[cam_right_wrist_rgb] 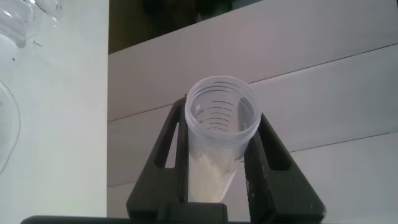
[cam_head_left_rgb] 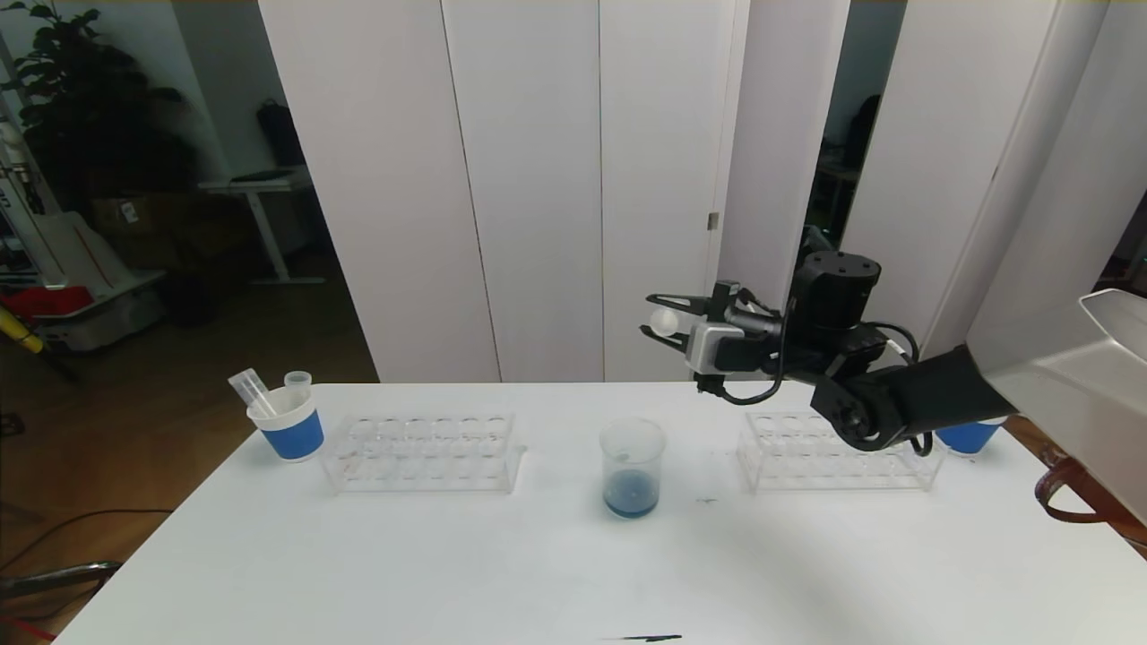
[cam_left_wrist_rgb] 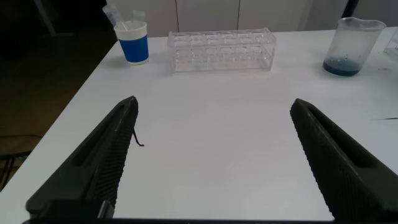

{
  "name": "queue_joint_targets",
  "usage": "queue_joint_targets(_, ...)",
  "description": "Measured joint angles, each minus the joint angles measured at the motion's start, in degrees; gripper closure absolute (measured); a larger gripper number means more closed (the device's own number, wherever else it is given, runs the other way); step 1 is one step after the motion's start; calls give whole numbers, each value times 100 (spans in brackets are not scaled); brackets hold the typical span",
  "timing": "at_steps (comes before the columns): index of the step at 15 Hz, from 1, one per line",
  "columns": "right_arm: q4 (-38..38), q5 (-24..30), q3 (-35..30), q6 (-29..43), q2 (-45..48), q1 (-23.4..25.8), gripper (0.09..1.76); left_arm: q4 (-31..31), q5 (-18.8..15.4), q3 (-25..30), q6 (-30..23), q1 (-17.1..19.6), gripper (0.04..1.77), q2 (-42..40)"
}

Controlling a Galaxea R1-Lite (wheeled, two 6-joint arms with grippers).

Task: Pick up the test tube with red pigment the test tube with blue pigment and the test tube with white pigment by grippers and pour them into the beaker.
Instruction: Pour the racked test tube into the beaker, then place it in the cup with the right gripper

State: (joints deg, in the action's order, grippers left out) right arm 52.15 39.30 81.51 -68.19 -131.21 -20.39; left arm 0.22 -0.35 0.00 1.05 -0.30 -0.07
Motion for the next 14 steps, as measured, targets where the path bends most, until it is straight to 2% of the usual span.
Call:
queue_joint_targets(5,-65,9,367,-766,-347,-30,127,0,0,0,0,0,6,0)
queue_joint_targets(14,-59,35,477,-1248,-600,-60,127,0,2,0,-1,0,6,0)
